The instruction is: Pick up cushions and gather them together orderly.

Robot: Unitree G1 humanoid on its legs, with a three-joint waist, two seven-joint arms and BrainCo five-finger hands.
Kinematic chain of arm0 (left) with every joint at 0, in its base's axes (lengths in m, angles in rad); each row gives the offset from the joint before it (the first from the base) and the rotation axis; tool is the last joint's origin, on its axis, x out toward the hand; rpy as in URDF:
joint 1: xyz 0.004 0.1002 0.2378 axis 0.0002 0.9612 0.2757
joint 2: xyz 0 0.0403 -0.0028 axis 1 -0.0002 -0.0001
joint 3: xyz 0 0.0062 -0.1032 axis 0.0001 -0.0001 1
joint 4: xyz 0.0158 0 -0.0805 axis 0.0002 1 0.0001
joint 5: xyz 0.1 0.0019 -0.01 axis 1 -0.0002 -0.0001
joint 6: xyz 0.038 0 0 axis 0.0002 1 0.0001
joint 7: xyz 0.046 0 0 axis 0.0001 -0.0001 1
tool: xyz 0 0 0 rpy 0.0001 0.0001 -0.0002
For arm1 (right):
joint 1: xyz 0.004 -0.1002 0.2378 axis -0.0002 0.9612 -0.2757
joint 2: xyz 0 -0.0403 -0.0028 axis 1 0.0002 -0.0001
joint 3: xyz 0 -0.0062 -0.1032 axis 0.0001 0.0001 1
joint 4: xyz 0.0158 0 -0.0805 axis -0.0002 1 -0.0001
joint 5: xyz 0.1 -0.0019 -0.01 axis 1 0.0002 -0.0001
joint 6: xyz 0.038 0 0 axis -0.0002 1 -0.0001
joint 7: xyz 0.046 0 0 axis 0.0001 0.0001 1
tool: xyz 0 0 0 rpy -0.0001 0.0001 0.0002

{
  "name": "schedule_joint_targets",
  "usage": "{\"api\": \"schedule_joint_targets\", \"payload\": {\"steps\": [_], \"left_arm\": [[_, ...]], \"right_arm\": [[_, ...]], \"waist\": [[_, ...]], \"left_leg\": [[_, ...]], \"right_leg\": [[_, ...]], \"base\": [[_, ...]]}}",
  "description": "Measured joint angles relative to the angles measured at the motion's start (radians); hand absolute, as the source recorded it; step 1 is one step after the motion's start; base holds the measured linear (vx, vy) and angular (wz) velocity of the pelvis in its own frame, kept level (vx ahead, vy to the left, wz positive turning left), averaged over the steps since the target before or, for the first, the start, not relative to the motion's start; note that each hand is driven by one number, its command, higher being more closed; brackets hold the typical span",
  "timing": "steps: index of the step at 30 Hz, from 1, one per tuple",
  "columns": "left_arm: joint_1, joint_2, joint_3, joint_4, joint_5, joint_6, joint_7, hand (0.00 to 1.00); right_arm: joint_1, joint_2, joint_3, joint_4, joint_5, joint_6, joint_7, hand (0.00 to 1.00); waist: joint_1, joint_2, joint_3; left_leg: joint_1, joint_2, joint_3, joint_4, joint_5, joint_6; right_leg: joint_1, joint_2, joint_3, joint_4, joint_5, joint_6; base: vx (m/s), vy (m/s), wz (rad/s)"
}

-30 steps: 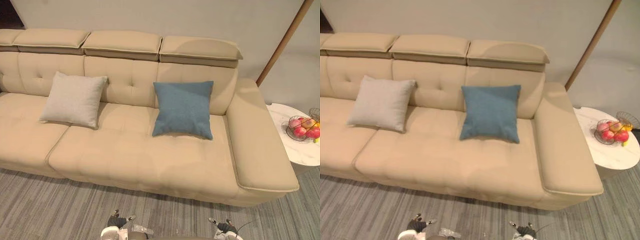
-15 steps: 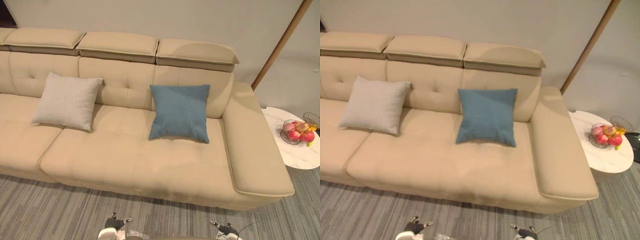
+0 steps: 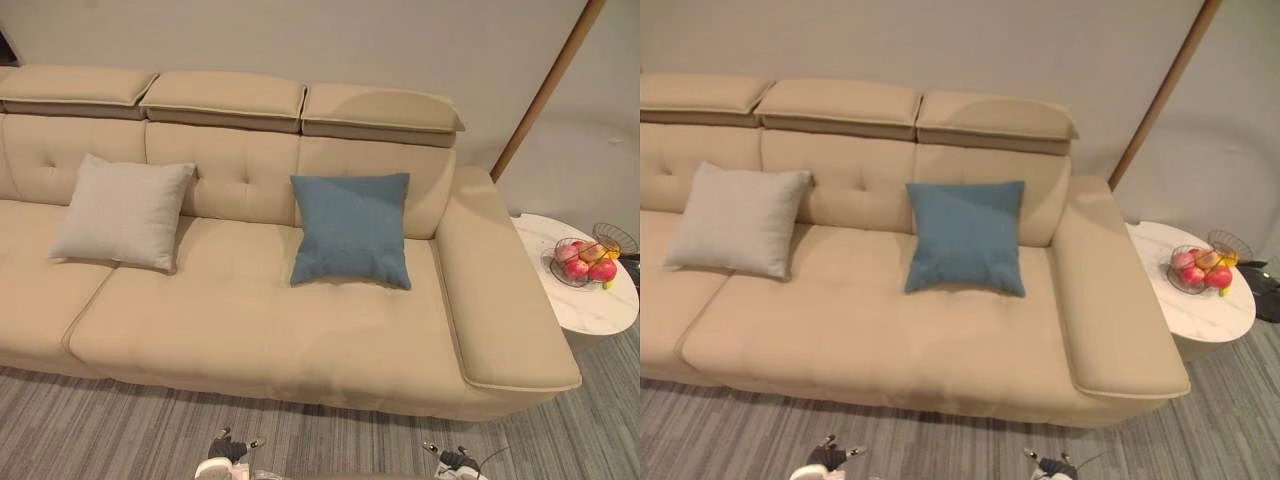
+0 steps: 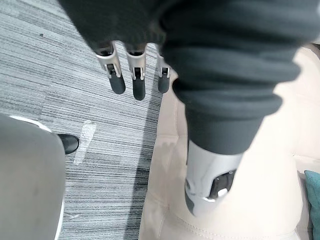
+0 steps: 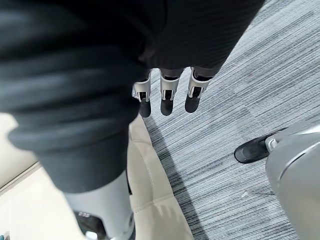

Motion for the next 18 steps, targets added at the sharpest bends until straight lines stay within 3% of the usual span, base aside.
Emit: {"api": "schedule_joint_targets", "payload": {"steps": [12,18], "left_arm": [[0.0,0.002,-0.018,0.004,0.001,0.0,-0.001,0.0],[-0.001,0.003,-0.019,0.005,0.001,0.0,-0.001,0.0]], "right_arm": [[0.02,-0.003,0.031,0.008,-0.001,0.0,0.0,0.0],[0.028,-0.003,0.031,0.009,-0.001,0.0,-0.001,0.0]], "waist": [[-0.004,0.002,0.0],[-0.008,0.003,0.001]], "left_leg": [[0.016,0.003,0.0,0.0,0.001,0.001],[0.016,-0.001,-0.002,-0.04,0.039,-0.001]], "right_leg": [[0.009,0.0,-0.003,0.015,0.0,0.001],[-0.011,-0.001,-0.004,0.02,0.0,0.001]], "base": [[-0.02,-0.005,0.0],[-0.07,-0.026,0.01]]}}
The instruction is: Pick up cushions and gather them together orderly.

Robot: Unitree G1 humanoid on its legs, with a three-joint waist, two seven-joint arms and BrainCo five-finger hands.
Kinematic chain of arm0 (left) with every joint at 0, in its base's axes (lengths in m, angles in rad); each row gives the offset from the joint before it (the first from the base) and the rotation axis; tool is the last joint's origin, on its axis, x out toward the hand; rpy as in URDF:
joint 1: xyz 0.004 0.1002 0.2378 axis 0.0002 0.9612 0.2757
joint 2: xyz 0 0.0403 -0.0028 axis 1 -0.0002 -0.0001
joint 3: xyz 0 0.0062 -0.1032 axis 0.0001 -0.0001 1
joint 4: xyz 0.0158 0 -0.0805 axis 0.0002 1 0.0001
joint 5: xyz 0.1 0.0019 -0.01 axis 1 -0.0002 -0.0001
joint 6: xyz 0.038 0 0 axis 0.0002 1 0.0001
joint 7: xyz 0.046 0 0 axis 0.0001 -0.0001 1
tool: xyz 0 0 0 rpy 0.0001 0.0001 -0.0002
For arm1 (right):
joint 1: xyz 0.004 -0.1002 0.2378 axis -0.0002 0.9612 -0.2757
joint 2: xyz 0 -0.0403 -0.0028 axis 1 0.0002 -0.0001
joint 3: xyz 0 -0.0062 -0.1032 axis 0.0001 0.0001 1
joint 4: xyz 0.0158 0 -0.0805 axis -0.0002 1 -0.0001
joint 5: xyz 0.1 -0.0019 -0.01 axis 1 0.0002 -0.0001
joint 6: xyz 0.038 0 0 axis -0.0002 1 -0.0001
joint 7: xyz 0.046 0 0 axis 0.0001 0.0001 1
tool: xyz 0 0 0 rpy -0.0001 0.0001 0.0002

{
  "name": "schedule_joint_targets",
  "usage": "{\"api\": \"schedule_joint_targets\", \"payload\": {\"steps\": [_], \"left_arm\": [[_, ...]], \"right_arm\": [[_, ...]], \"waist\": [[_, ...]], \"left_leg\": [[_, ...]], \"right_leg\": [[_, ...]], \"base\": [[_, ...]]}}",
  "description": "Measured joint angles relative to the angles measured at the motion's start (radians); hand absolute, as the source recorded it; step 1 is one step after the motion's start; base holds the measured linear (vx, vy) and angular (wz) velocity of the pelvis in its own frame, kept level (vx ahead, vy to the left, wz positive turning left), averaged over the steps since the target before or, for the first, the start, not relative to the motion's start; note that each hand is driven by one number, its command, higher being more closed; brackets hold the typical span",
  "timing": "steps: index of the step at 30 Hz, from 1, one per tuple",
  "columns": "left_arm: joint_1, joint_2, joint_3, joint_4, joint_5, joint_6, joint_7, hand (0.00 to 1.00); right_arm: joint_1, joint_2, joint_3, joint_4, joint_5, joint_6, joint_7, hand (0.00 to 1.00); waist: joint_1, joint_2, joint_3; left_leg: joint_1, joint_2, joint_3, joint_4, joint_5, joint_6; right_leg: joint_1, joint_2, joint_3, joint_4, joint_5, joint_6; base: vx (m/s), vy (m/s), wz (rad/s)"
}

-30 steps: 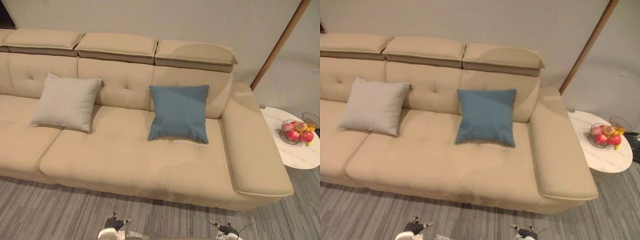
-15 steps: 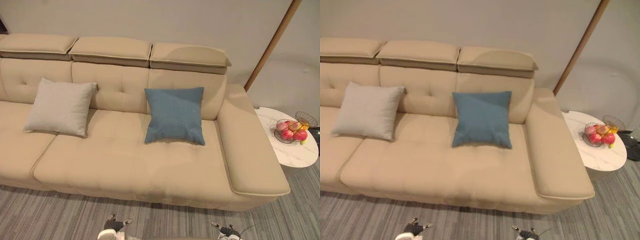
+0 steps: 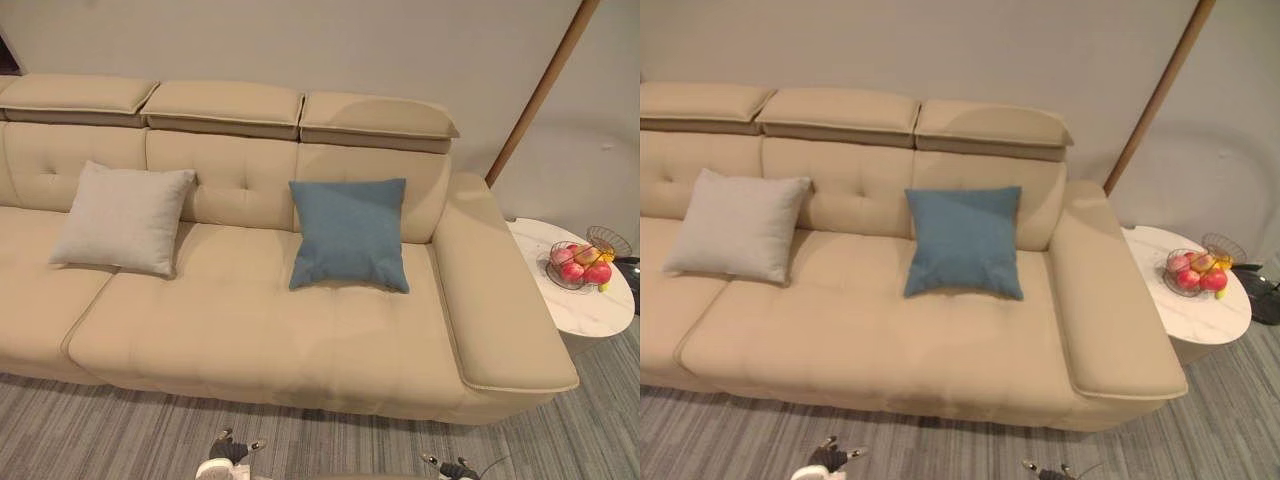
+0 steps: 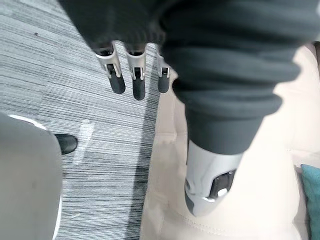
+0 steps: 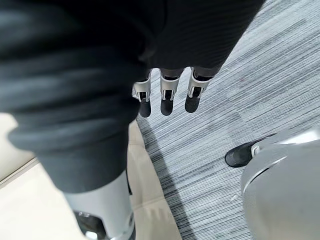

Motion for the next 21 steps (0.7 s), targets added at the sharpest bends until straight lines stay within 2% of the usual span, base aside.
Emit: {"api": "schedule_joint_targets", "payload": {"steps": [2,3,13,16,18,19,20,21], "left_arm": [[-0.001,0.0,-0.001,0.007,0.0,0.0,0.0,0.0],[-0.001,0.006,-0.028,0.009,0.002,0.001,0.0,0.0],[0.01,0.006,-0.015,0.008,-0.003,0.0,-0.001,0.0],[0.013,-0.006,0.04,0.008,-0.004,0.001,-0.005,0.0],[0.01,-0.026,0.118,-0.025,-0.018,0.0,-0.015,0.0],[0.01,-0.032,0.136,-0.035,-0.024,0.0,-0.016,0.0],[0.011,-0.044,0.153,-0.048,-0.024,0.0,-0.019,0.0],[0.013,-0.065,0.169,-0.052,-0.025,0.0,-0.019,0.0]], "right_arm": [[0.002,-0.001,0.0,0.0,0.0,0.0,0.0,0.0],[0.0,-0.015,-0.002,-0.002,0.001,0.0,-0.002,0.0],[0.004,-0.015,0.0,-0.002,-0.008,0.009,0.002,0.0],[0.029,-0.013,0.016,-0.013,-0.009,0.02,0.003,0.0],[0.044,-0.001,0.065,-0.058,-0.015,0.028,0.005,0.0],[0.043,0.005,0.078,-0.072,-0.022,0.03,0.006,0.0],[0.039,0.007,0.097,-0.093,-0.043,0.03,0.006,0.0],[0.023,0.002,0.131,-0.099,-0.048,0.03,0.008,0.0]], "waist": [[-0.003,0.003,-0.001],[-0.01,0.003,-0.027],[-0.01,0.002,-0.027],[-0.013,0.0,-0.024],[-0.003,-0.007,0.007],[0.002,-0.014,0.015],[0.009,-0.006,0.015],[0.014,0.021,0.013]], "left_leg": [[0.005,0.0,-0.002,-0.015,0.013,-0.003],[0.001,-0.011,-0.03,-0.06,0.062,-0.004],[0.001,-0.011,-0.024,-0.06,0.062,-0.004],[0.001,-0.007,-0.015,-0.059,0.062,-0.004],[-0.022,0.01,-0.001,0.051,0.005,-0.012],[-0.045,0.012,-0.028,0.112,-0.018,-0.008],[-0.095,0.007,-0.124,0.214,-0.066,0.019],[-0.127,0.007,-0.234,0.291,-0.131,0.014]], "right_leg": [[-0.001,0.001,-0.001,-0.001,0.0,0.0],[-0.022,-0.006,0.002,-0.006,-0.012,0.027],[-0.026,-0.004,0.015,-0.004,-0.01,0.027],[-0.033,-0.002,0.028,-0.004,-0.01,0.026],[-0.04,0.013,0.088,-0.001,-0.001,0.019],[-0.048,0.018,0.116,0.004,0.0,0.02],[-0.084,0.034,0.178,0.027,0.002,0.02],[-0.129,0.066,0.244,0.05,0.006,0.025]], "base": [[-0.07,-0.036,0.02],[0.0,0.0,0.0],[0.0,0.0,-0.02],[-0.01,0.002,-0.12],[-0.05,0.011,-0.61],[-0.08,-0.005,-1.12],[-0.11,0.018,-1.54],[-0.09,0.045,-1.8]]}}
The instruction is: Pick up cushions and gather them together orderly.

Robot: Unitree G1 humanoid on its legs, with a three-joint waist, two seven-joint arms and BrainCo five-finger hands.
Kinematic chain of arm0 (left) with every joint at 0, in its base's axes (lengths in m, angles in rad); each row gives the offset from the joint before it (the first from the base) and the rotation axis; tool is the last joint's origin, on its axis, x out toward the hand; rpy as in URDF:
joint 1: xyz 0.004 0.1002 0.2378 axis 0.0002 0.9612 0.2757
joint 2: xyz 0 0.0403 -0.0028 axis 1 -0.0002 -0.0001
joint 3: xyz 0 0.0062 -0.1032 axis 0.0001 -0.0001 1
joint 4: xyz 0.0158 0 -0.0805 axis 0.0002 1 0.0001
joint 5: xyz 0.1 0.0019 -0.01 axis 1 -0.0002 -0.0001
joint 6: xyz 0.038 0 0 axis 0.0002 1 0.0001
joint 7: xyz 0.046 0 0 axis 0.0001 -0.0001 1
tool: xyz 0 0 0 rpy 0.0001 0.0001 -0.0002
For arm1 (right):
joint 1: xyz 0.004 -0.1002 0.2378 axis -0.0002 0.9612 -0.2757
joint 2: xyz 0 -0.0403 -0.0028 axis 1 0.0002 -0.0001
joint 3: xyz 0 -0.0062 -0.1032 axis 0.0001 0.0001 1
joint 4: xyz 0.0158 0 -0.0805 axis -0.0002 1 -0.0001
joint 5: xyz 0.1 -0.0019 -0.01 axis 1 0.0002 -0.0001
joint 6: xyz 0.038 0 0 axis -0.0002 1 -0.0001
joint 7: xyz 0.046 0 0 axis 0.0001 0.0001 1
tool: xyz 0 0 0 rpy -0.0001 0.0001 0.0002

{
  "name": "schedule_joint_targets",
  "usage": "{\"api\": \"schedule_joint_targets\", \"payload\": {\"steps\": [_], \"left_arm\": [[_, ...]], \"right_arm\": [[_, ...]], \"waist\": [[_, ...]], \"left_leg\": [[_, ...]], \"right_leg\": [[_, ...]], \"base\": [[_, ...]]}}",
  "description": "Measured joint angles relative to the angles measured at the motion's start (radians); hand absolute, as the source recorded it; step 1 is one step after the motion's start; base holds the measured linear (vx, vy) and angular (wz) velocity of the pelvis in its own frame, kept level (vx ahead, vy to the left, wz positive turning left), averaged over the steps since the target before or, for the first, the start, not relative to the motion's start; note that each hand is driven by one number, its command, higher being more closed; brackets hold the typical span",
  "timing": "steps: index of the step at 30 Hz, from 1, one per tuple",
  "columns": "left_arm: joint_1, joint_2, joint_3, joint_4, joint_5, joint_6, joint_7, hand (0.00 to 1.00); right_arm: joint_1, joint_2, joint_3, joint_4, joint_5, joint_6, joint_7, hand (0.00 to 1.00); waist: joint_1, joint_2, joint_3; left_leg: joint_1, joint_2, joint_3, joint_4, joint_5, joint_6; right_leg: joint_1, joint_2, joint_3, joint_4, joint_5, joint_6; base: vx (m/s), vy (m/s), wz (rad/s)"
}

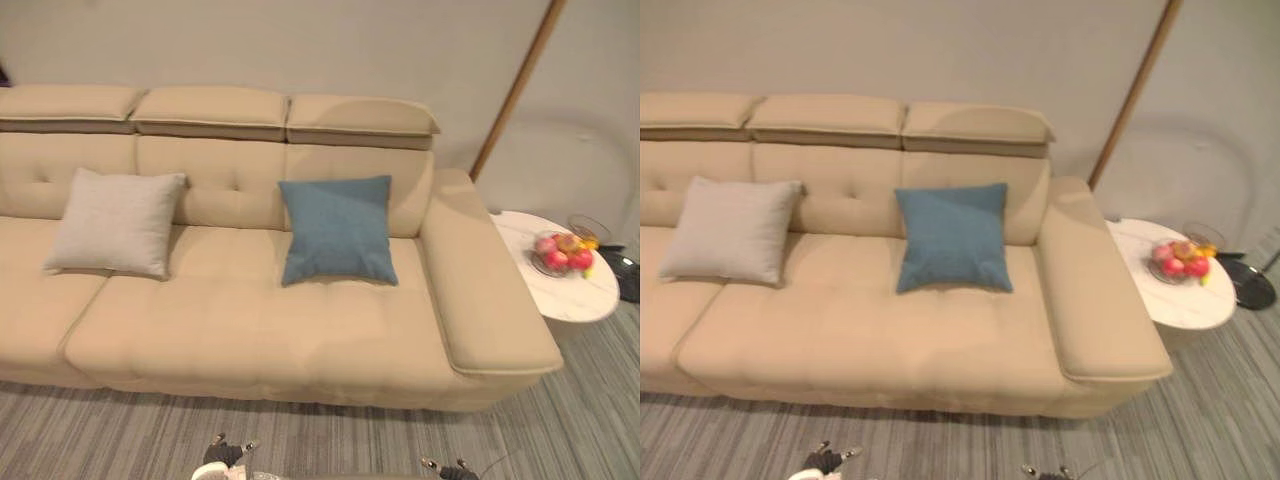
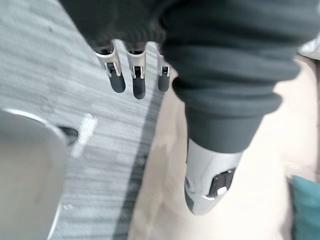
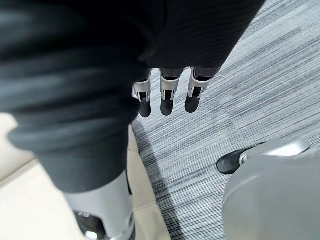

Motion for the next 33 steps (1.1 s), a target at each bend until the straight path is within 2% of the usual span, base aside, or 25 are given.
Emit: {"api": "schedule_joint_targets", "payload": {"steps": [1,2,3,4,6,7,8,9,10,12,14,15,16,18,19,22,23,24,25,26,27,28,30,32,33], "left_arm": [[0.0,-0.013,0.004,0.0,-0.002,0.0,0.0,0.0],[-0.004,-0.02,0.009,-0.002,-0.005,0.0,-0.002,0.0],[-0.004,-0.013,0.003,-0.002,-0.006,0.0,-0.003,0.0],[-0.008,-0.002,0.002,-0.004,-0.011,0.0,-0.002,0.0],[-0.008,0.005,0.001,-0.003,-0.018,0.0,-0.002,0.0],[-0.008,0.005,0.0,-0.005,-0.018,0.0,-0.003,0.0],[-0.009,0.004,0.0,-0.006,-0.018,0.0,-0.003,0.0],[-0.01,0.002,0.0,-0.006,-0.018,0.0,-0.003,0.0],[-0.015,-0.004,0.0,-0.006,-0.018,0.0,-0.002,0.0],[-0.018,-0.016,-0.001,-0.006,-0.02,0.001,-0.002,0.0],[-0.011,-0.022,-0.002,-0.005,-0.025,0.001,-0.003,0.0],[-0.006,-0.015,-0.003,0.001,-0.026,0.001,-0.003,0.0],[-0.006,-0.006,-0.01,0.009,-0.026,0.004,-0.003,0.0],[-0.017,-0.004,-0.047,0.025,-0.025,0.007,-0.015,0.0],[-0.017,-0.004,-0.049,0.025,-0.025,0.007,-0.017,0.0],[-0.021,0.001,-0.047,0.022,-0.022,0.007,-0.024,0.0],[-0.024,-0.001,-0.029,0.014,-0.021,0.005,-0.023,0.0],[-0.023,-0.011,-0.027,-0.003,-0.021,0.001,-0.023,0.0],[-0.023,-0.014,-0.027,-0.009,-0.021,0.0,-0.024,0.0],[-0.024,-0.019,-0.029,-0.025,-0.022,-0.001,-0.024,0.0],[-0.025,-0.02,-0.035,-0.034,-0.026,-0.001,-0.025,0.0],[-0.024,-0.024,-0.038,-0.041,-0.027,-0.002,-0.025,0.0],[-0.024,-0.046,-0.028,-0.066,-0.038,-0.005,-0.024,0.0],[-0.025,-0.061,-0.008,-0.076,-0.037,-0.016,-0.024,0.0],[-0.025,-0.065,-0.001,-0.078,-0.037,-0.017,-0.025,0.0]], "right_arm": [[-0.011,-0.002,0.009,-0.002,0.0,0.001,0.0,0.0],[-0.023,0.005,0.028,-0.014,-0.004,0.004,0.0,0.0],[-0.02,0.007,0.038,-0.037,-0.005,0.005,0.002,0.0],[-0.02,0.019,0.048,-0.036,-0.019,0.01,0.001,0.0],[-0.026,0.02,0.073,-0.036,-0.04,0.015,0.0,0.0],[-0.045,0.024,0.09,-0.037,-0.04,0.015,0.0,0.0],[-0.052,0.026,0.103,-0.039,-0.04,0.014,0.0,0.0],[-0.055,0.027,0.11,-0.043,-0.041,0.012,0.001,0.0],[-0.058,0.03,0.112,-0.058,-0.046,0.012,0.001,0.0],[-0.064,0.031,0.11,-0.07,-0.07,0.012,0.002,0.0],[-0.07,0.038,0.113,-0.064,-0.083,0.012,0.004,0.0],[-0.079,0.043,0.114,-0.055,-0.086,0.011,0.004,0.0],[-0.086,0.039,0.114,-0.046,-0.089,0.011,0.005,0.0],[-0.102,0.003,0.113,-0.017,-0.11,0.005,0.004,0.0],[-0.103,-0.003,0.113,-0.011,-0.11,0.005,0.004,0.0],[-0.108,-0.028,0.113,0.03,-0.108,0.005,0.002,0.0],[-0.107,-0.029,0.113,0.039,-0.107,0.005,0.001,0.0],[-0.116,-0.028,0.113,0.044,-0.106,0.007,0.0,0.0],[-0.122,-0.029,0.113,0.044,-0.106,0.007,-0.001,0.0],[-0.145,-0.031,0.108,0.046,-0.106,0.007,-0.003,0.0],[-0.158,-0.028,0.105,0.048,-0.106,0.008,-0.006,0.0],[-0.157,-0.027,0.105,0.048,-0.106,0.008,-0.007,0.0],[-0.153,-0.02,0.104,0.041,-0.106,0.012,-0.01,0.0],[-0.156,-0.012,0.107,0.024,-0.107,0.012,-0.01,0.0],[-0.155,-0.007,0.106,0.016,-0.107,0.012,-0.01,0.0]], "waist": [[0.007,0.017,0.001],[0.014,0.024,0.006],[0.012,0.023,0.006],[0.013,0.003,0.008],[0.019,-0.005,0.009],[0.031,-0.005,0.008],[0.03,-0.005,0.008],[0.031,-0.003,0.009],[0.035,0.006,0.014],[0.035,0.024,0.021],[0.044,0.037,0.021],[0.044,0.029,0.019],[0.039,0.028,0.021],[0.032,0.045,0.027],[0.032,0.045,0.027],[0.029,0.051,0.042],[0.031,0.056,0.055],[0.05,0.068,0.067],[0.054,0.072,0.07],[0.062,0.074,0.078],[0.068,0.074,0.085],[0.072,0.073,0.088],[0.105,0.08,0.092],[0.128,0.085,0.092],[0.133,0.088,0.09]], "left_leg": [[-0.008,0.003,-0.046,0.025,-0.043,-0.008],[-0.013,0.006,-0.034,0.051,-0.088,-0.014],[-0.009,0.008,0.013,0.048,-0.093,-0.007],[-0.003,0.017,0.096,0.046,-0.097,-0.001],[0.006,0.041,0.188,0.038,-0.098,0.001],[0.016,0.065,0.298,0.022,-0.094,0.002],[0.031,0.068,0.345,0.015,-0.093,0.001],[0.04,0.07,0.396,0.009,-0.092,0.001],[0.051,0.074,0.454,0.005,-0.092,0.001],[0.08,0.08,0.541,-0.027,-0.092,0.001],[0.127,0.095,0.655,-0.066,-0.084,-0.014],[0.14,0.089,0.676,-0.072,-0.078,-0.023],[0.148,0.087,0.677,-0.084,-0.072,-0.032],[0.164,0.088,0.674,-0.126,-0.015,-0.03],[0.165,0.087,0.674,-0.131,-0.004,-0.03],[0.139,0.149,0.672,0.045,0.015,-0.04],[0.067,0.216,0.647,0.274,0.035,-0.004],[0.01,0.22,0.553,0.395,-0.015,0.047],[-0.012,0.206,0.512,0.411,-0.035,0.045],[-0.086,0.147,0.4,0.41,-0.077,0.02],[-0.135,0.087,0.314,0.353,-0.087,0.003],[-0.15,0.063,0.277,0.319,-0.088,0.001],[-0.21,-0.02,0.09,0.195,-0.082,-0.01],[-0.237,-0.067,-0.077,0.109,-0.052,-0.037],[-0.239,-0.074,-0.129,0.085,-0.042,-0.033]], "right_leg": [[-0.025,0.02,0.043,0.01,-0.002,-0.003],[-0.065,0.053,0.12,0.035,0.001,-0.002],[-0.08,0.057,0.165,0.042,0.009,0.001],[-0.106,0.065,0.222,0.052,0.036,0.017],[-0.141,0.072,0.209,0.057,0.085,0.017],[-0.197,0.068,0.074,0.085,0.117,-0.013],[-0.22,0.05,-0.039,0.112,0.11,-0.018],[-0.235,0.015,-0.201,0.141,0.086,-0.042],[-0.236,-0.041,-0.405,0.176,0.047,-0.094],[-0.229,-0.117,-0.649,0.242,0.001,-0.134],[-0.195,-0.168,-0.861,0.309,-0.049,-0.17],[-0.2,-0.162,-0.874,0.299,-0.056,-0.162],[-0.203,-0.141,-0.855,0.279,-0.056,-0.164],[-0.196,-0.063,-0.779,0.176,-0.026,-0.168],[-0.195,-0.054,-0.77,0.161,-0.021,-0.17],[-0.146,0.02,-0.702,0.061,-0.007,-0.184],[-0.102,0.063,-0.652,0.009,-0.005,-0.198],[-0.081,0.089,-0.587,-0.005,-0.01,-0.201],[-0.077,0.096,-0.564,-0.006,-0.012,-0.2],[-0.073,0.108,-0.496,-0.013,-0.011,-0.203],[-0.058,0.109,-0.438,-0.021,-0.005,-0.205],[-0.049,0.11,-0.408,-0.02,-0.005,-0.207],[-0.022,0.125,-0.269,-0.016,-0.013,-0.194],[-0.023,0.147,-0.16,-0.005,-0.024,-0.18],[-0.024,0.157,-0.13,0.002,-0.029,-0.173]], "base": [[-0.1,0.118,-2.13],[-0.08,0.144,-1.84],[-0.08,0.187,-2.05],[-0.04,0.148,-1.65],[-0.03,0.121,-1.75],[-0.02,0.124,-1.91],[0.02,0.133,-2.03],[0.03,0.073,-1.53],[0.03,0.057,-1.38],[-0.02,0.035,-1.25],[0.04,-0.039,-1.51],[0.12,-0.095,-1.35],[0.13,-0.169,-1.08],[0.13,-0.222,-0.93],[0.14,-0.208,-0.78],[0.14,-0.177,-0.73],[0.11,-0.137,-1.14],[0.12,-0.107,-1.27],[0.16,-0.025,-1.68],[0.17,0.034,-1.68],[0.17,0.044,-1.74],[0.22,0.083,-1.59],[0.24,0.12,-1.79],[0.2,0.138,-1.68],[0.26,0.183,-1.76]]}}
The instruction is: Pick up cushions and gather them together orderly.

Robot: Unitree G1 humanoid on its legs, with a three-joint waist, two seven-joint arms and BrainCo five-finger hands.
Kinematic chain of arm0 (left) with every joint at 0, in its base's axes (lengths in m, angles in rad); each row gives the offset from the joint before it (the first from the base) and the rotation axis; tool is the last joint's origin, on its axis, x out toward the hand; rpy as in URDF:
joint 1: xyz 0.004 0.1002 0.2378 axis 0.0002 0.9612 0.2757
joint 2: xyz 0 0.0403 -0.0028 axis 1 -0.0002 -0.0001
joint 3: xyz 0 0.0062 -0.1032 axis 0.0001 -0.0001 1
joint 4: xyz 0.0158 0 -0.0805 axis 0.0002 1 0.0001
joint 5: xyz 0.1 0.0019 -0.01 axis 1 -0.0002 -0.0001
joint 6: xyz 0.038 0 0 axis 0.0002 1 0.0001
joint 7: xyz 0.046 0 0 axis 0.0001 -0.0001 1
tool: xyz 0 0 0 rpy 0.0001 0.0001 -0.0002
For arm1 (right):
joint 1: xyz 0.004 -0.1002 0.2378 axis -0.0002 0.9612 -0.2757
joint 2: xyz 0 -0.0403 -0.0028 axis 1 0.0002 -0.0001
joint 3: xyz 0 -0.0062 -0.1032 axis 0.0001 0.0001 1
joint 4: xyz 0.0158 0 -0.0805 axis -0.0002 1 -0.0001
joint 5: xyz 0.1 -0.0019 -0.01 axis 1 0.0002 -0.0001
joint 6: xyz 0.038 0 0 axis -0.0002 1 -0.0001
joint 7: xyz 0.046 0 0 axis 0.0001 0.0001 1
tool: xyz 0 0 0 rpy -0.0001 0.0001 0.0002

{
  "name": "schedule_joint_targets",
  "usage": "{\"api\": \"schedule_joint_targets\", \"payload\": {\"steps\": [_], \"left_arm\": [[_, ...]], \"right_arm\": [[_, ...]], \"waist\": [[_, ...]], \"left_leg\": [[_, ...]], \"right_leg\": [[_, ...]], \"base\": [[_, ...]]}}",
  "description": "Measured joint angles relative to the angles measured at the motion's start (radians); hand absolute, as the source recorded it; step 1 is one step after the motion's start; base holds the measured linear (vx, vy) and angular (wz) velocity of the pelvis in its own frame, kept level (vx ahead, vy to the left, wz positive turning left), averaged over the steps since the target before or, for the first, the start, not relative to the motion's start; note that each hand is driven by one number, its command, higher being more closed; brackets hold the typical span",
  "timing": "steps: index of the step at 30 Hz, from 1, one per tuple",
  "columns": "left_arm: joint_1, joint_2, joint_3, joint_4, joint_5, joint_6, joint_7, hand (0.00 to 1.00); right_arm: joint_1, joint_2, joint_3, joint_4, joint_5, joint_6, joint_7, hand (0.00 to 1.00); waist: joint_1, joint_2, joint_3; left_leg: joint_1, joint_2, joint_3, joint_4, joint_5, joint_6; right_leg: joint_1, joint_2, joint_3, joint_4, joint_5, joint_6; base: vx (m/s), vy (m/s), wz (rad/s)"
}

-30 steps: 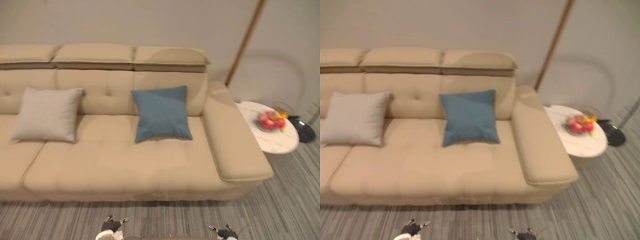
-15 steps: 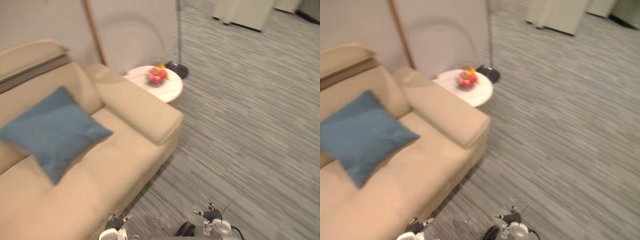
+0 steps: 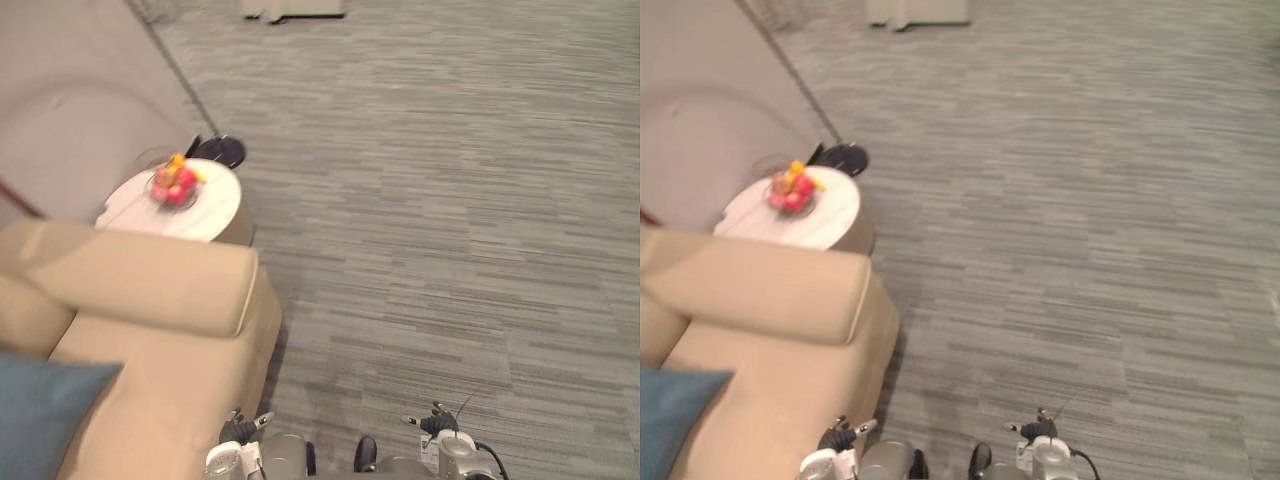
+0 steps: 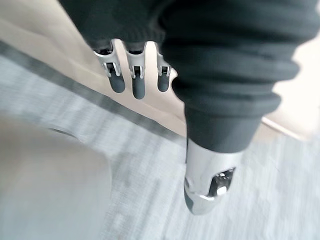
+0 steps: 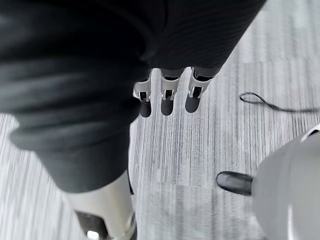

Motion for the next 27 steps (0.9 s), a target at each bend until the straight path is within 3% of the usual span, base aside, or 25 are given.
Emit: {"api": "schedule_joint_targets", "payload": {"steps": [1,2,3,5,7,8,9,10,12,14,16,17,18,19,21,22,23,24,27], "left_arm": [[0.003,-0.008,0.011,0.0,0.0,0.0,-0.001,0.0],[0.005,0.0,0.012,0.001,0.002,0.002,-0.001,0.0],[0.004,0.012,0.011,0.001,0.002,0.003,-0.003,0.0],[0.003,0.028,0.011,0.001,0.003,0.01,-0.005,0.0],[-0.003,0.037,0.012,0.008,0.004,0.02,-0.004,0.0],[-0.009,0.042,0.01,0.02,0.014,0.025,-0.003,0.0],[-0.012,0.045,0.007,0.021,0.022,0.028,-0.003,0.0],[-0.014,0.045,0.005,0.023,0.022,0.03,-0.002,0.0],[-0.029,0.044,-0.002,0.039,0.021,0.04,0.003,0.0],[-0.036,0.052,-0.023,0.04,0.02,0.039,0.004,0.0],[-0.035,0.069,-0.06,0.048,0.02,0.039,0.003,0.0],[-0.035,0.085,-0.077,0.063,0.021,0.04,0.002,0.0],[-0.029,0.096,-0.076,0.063,0.021,0.04,0.001,0.0],[-0.022,0.097,-0.074,0.065,0.022,0.041,0.001,0.0],[-0.025,0.088,-0.063,0.061,0.033,0.041,0.0,0.0],[-0.024,0.072,-0.026,0.047,0.042,0.042,-0.001,0.0],[-0.023,0.069,-0.022,0.046,0.039,0.042,-0.001,0.0],[-0.018,0.054,-0.001,0.021,0.042,0.042,-0.001,0.0],[-0.022,0.068,-0.018,-0.009,0.041,0.039,-0.004,0.0]], "right_arm": [[0.009,0.013,0.001,-0.011,0.0,-0.001,-0.001,0.0],[0.016,0.032,0.008,-0.013,0.0,0.0,-0.001,0.0],[0.033,0.048,0.016,-0.025,0.0,0.0,0.0,0.0],[0.08,0.074,0.018,-0.051,0.003,0.0,0.0,0.0],[0.104,0.076,0.035,-0.051,0.01,0.0,0.0,0.0],[0.1,0.078,0.035,-0.054,0.014,-0.002,0.001,0.0],[0.091,0.081,0.033,-0.054,0.027,-0.002,0.001,0.0],[0.091,0.082,0.029,-0.054,0.029,-0.002,0.002,0.0],[0.08,0.09,-0.014,-0.048,0.03,-0.001,0.003,0.0],[0.065,0.09,-0.036,-0.04,0.03,-0.002,0.003,0.0],[0.044,0.077,-0.045,-0.02,0.029,-0.002,0.002,0.0],[0.038,0.068,-0.045,0.0,0.029,-0.001,0.001,0.0],[0.043,0.067,-0.052,0.002,0.029,-0.002,0.002,0.0],[0.043,0.065,-0.064,0.0,0.03,-0.003,0.002,0.0],[0.039,0.058,-0.105,0.002,0.03,-0.006,0.002,0.0],[0.041,0.057,-0.107,-0.008,0.032,-0.007,0.0,0.0],[0.041,0.057,-0.105,-0.009,0.032,-0.007,0.0,0.0],[0.037,0.049,-0.09,-0.008,0.041,-0.006,-0.008,0.0],[0.03,0.066,-0.082,-0.004,0.05,-0.003,-0.011,0.0]], "waist": [[0.012,0.011,-0.011],[0.016,0.001,-0.02],[0.01,-0.026,-0.024],[0.007,-0.06,-0.033],[0.006,-0.079,-0.043],[0.006,-0.086,-0.044],[0.006,-0.091,-0.042],[0.004,-0.091,-0.042],[0.003,-0.07,-0.031],[-0.008,-0.065,-0.027],[-0.022,-0.065,-0.026],[-0.027,-0.08,-0.029],[-0.037,-0.101,-0.029],[-0.042,-0.099,-0.028],[-0.045,-0.075,-0.029],[-0.043,-0.042,-0.009],[-0.043,-0.038,-0.006],[-0.031,-0.017,0.01],[-0.023,-0.043,0.03]], "left_leg": [[0.008,0.006,-0.045,0.0,0.07,0.0],[0.022,0.01,-0.003,0.012,0.065,0.021],[0.029,0.012,0.036,0.017,0.047,0.028],[0.06,0.011,0.107,0.027,0.006,0.046],[0.098,0.015,0.177,0.024,-0.014,0.076],[0.136,0.027,0.249,0.01,-0.032,0.087],[0.159,0.031,0.284,-0.006,-0.032,0.088],[0.17,0.036,0.302,-0.013,-0.032,0.088],[0.256,0.082,0.363,-0.086,-0.032,0.087],[0.295,0.113,0.378,-0.13,-0.032,0.086],[0.325,0.134,0.397,-0.164,-0.033,0.063],[0.354,0.133,0.394,-0.182,-0.035,0.043],[0.382,0.124,0.385,-0.174,-0.048,0.02],[0.393,0.127,0.378,-0.169,-0.056,0.007],[0.354,0.171,0.345,-0.007,-0.044,-0.025],[0.25,0.204,0.302,0.278,0.02,0.018],[0.234,0.206,0.298,0.318,0.039,0.03],[0.114,0.225,0.256,0.579,0.048,0.059],[0.011,0.174,0.223,0.603,-0.014,0.044]], "right_leg": [[0.003,0.029,0.071,0.015,-0.015,0.014],[0.009,0.039,0.137,0.048,-0.038,0.032],[0.002,0.031,0.167,0.076,-0.057,0.045],[-0.027,0.012,0.19,0.168,-0.106,0.061],[-0.073,-0.003,0.158,0.289,-0.143,0.108],[-0.144,-0.031,0.071,0.425,-0.157,0.176],[-0.182,-0.064,-0.013,0.484,-0.158,0.194],[-0.194,-0.081,-0.058,0.502,-0.159,0.19],[-0.2,-0.157,-0.325,0.482,-0.182,0.131],[-0.221,-0.174,-0.429,0.423,-0.172,0.116],[-0.265,-0.176,-0.497,0.352,-0.12,0.091],[-0.27,-0.169,-0.52,0.254,-0.034,0.055],[-0.269,-0.154,-0.49,0.18,0.039,0.017],[-0.266,-0.145,-0.473,0.179,0.074,-0.01],[-0.209,-0.087,-0.468,0.154,0.04,-0.016],[-0.149,-0.039,-0.444,0.115,0.023,-0.032],[-0.141,-0.033,-0.441,0.11,0.022,-0.032],[-0.062,0.01,-0.391,0.075,0.002,-0.055],[0.032,0.009,-0.33,0.046,-0.028,-0.053]], "base": [[0.32,0.201,-1.77],[0.34,0.195,-1.76],[0.36,0.198,-1.31],[0.36,0.203,-0.92],[0.29,0.151,-1.01],[0.25,0.133,-1.24],[0.31,0.146,-1.19],[0.21,0.047,-0.95],[0.27,0.022,-0.92],[0.3,-0.036,-0.73],[0.29,-0.082,-0.64],[0.37,-0.174,-0.44],[0.37,-0.174,-0.33],[0.44,-0.23,-0.17],[0.47,-0.253,-0.31],[0.39,-0.227,-0.43],[0.47,-0.222,-0.81],[0.39,-0.131,-0.77],[0.37,-0.119,-0.72]]}}
